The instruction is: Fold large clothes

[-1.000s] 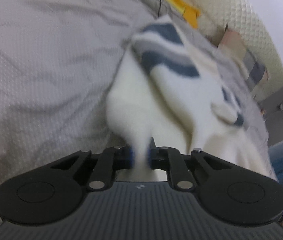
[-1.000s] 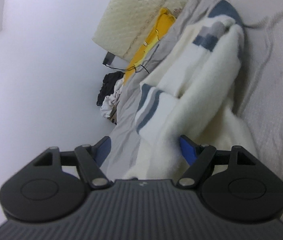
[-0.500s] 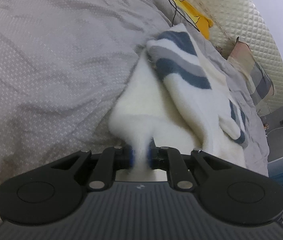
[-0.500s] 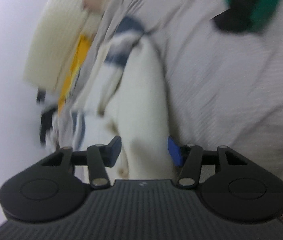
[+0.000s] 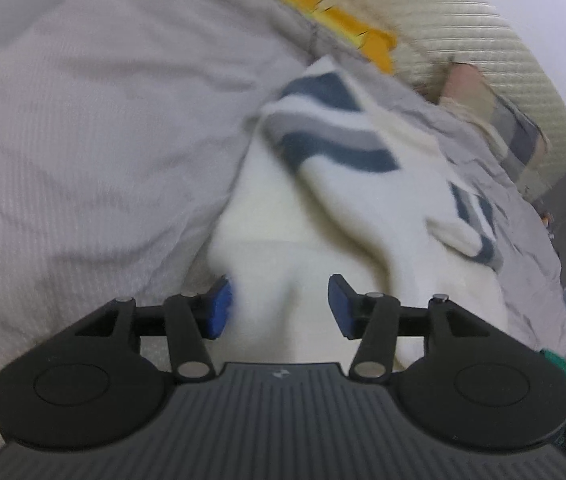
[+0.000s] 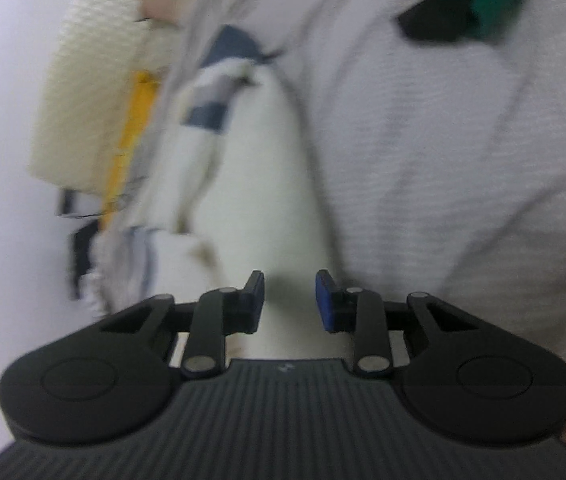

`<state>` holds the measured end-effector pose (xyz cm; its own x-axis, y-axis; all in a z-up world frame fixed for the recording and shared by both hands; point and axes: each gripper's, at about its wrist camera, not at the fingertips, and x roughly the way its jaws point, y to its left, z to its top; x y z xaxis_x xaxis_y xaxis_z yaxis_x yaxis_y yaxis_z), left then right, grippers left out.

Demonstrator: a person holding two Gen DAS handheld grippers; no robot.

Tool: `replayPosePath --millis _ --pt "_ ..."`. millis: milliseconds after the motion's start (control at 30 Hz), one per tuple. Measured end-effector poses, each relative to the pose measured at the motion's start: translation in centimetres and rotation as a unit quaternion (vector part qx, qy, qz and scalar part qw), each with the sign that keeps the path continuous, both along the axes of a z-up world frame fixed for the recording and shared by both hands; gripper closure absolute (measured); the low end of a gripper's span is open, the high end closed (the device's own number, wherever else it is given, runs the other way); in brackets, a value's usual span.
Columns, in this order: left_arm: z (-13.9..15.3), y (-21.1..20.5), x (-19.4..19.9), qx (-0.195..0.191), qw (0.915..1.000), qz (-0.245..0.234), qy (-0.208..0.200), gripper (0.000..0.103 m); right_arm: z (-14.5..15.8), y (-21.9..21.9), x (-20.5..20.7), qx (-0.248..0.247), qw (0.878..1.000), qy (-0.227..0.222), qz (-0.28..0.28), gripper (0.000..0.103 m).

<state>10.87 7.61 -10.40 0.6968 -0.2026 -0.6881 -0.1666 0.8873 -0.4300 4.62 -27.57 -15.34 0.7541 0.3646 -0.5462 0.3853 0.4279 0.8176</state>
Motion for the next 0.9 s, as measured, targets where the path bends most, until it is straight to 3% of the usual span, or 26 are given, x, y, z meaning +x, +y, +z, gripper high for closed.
replayPosePath --millis 133,267,367,433,567,633,733,833,900 --pt "2.4 -3.4 -1.7 0.039 0.995 -0.074 -0.055 0.043 0.8 1.5 1.2 -0.007 0.999 -0.022 0.043 0.072" --pt "3.8 -8.1 -3.5 0.063 0.9775 -0.18 -0.09 0.042 0.8 0.7 1.2 0.006 0.999 -0.025 0.021 0.072" --pt "4.2 -10.5 -4.2 0.09 0.9736 -0.184 -0.1 0.041 0.2 0.0 1.1 0.02 1.0 -0.015 0.008 0.072" --pt "4.3 -11.0 -4.3 0.08 0.9733 -0.191 -0.1 0.041 -0.2 -0.1 1.1 0.013 1.0 -0.002 -0.001 0.072" --pt "4.3 -12.4 -5.2 0.058 0.9639 -0.235 -0.112 0.041 -0.1 -0.8 0.9 0.004 1.0 0.008 -0.029 0.072" --pt "3.5 -14.3 -5.1 0.035 0.9546 -0.278 -0.101 0.041 0.1 -1.4 0.7 -0.003 0.999 0.007 -0.039 0.071" --pt "1.7 -17.7 -5.0 0.038 0.9382 -0.335 -0.077 0.042 0.5 -2.0 0.4 -0.016 0.999 0.002 -0.05 0.071" --pt "0.0 -21.1 -5.8 0.064 0.9149 -0.393 -0.066 0.042 0.8 -2.8 0.0 -0.02 0.998 -0.007 -0.061 0.071" --pt "-1.0 -23.1 -6.7 0.102 0.898 -0.423 -0.067 0.042 0.8 -3.3 -0.2 -0.019 0.997 -0.01 -0.068 0.071"
